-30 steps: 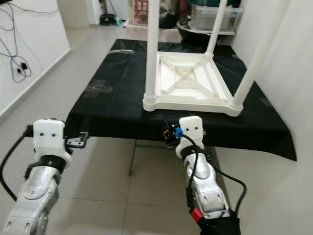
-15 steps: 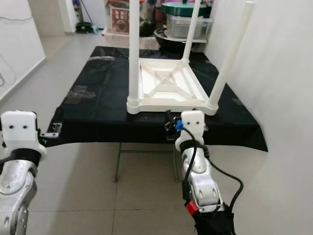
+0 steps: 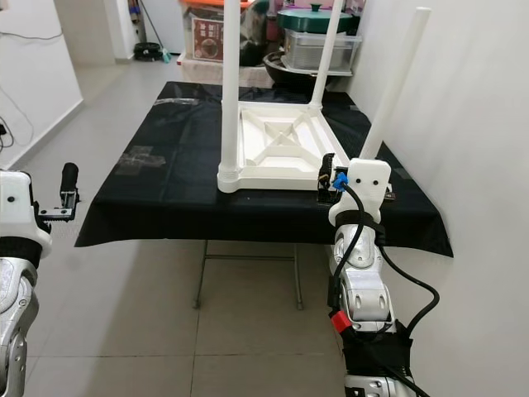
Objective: Building children table
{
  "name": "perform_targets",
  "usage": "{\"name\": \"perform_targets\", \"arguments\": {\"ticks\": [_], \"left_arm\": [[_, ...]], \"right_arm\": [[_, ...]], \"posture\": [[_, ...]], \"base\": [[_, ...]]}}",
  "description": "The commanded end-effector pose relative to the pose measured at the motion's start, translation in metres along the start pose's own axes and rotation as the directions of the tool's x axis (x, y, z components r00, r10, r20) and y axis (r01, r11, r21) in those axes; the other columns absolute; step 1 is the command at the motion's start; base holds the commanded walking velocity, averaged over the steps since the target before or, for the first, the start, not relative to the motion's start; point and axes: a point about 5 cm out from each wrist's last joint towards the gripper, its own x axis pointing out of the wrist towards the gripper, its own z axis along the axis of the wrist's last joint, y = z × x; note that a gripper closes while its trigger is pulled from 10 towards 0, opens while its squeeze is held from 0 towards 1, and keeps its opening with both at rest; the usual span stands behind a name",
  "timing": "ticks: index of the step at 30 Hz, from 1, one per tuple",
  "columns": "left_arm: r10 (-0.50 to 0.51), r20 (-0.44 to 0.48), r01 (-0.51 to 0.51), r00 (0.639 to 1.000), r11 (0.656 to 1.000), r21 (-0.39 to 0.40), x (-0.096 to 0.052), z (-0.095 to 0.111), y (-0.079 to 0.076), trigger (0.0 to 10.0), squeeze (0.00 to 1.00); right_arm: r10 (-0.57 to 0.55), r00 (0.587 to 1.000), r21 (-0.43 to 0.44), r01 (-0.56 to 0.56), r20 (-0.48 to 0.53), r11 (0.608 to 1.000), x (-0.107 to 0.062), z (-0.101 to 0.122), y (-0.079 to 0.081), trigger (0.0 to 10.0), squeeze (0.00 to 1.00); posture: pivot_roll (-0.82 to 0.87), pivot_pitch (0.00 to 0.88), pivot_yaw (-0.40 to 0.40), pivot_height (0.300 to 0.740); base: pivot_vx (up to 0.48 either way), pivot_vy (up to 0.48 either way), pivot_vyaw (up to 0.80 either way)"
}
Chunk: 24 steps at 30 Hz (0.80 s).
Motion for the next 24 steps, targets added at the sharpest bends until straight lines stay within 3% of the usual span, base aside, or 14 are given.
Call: {"name": "perform_targets", "arguments": {"ticks": [1, 9, 20, 24], "left_arm": [[-0.02, 0.005, 0.02, 1.0, 1.0, 0.001, -0.001, 0.002, -0.004, 10.0, 0.0], [-0.018, 0.012, 0.018, 1.0, 1.0, 0.001, 0.001, 0.004, -0.002, 10.0, 0.0], [-0.013, 0.017, 0.013, 1.0, 1.0, -0.003, 0.001, 0.006, -0.003, 10.0, 0.0], [-0.006, 0.016, 0.006, 1.0, 1.0, -0.016, 0.001, 0.008, -0.004, 10.0, 0.0]], "right_arm": [[-0.018, 1.0, -0.015, 0.018, -0.01, 1.0, 0.001, -0.003, -0.002, 10.0, 0.0], [-0.008, 1.0, -0.007, 0.008, 0.001, 1.0, 0.001, -0.003, 0.002, 10.0, 0.0], [0.089, 0.996, 0.001, -0.089, -0.001, 0.996, -0.002, -0.005, 0.015, 10.0, 0.0], [0.104, 0.995, 0.005, -0.104, 0.006, 0.995, -0.004, -0.005, 0.018, 10.0, 0.0]], "posture": [[0.13, 0.0, -0.06, 0.74], [0.13, 0.0, -0.06, 0.74], [0.13, 0.009, -0.066, 0.74], [0.13, 0.012, -0.065, 0.74]], "base": [[0.255, 0.0, -0.51], [0.269, 0.0, -0.07], [0.275, 0.0, 0.0], [0.189, 0.0, 0.66]]}}
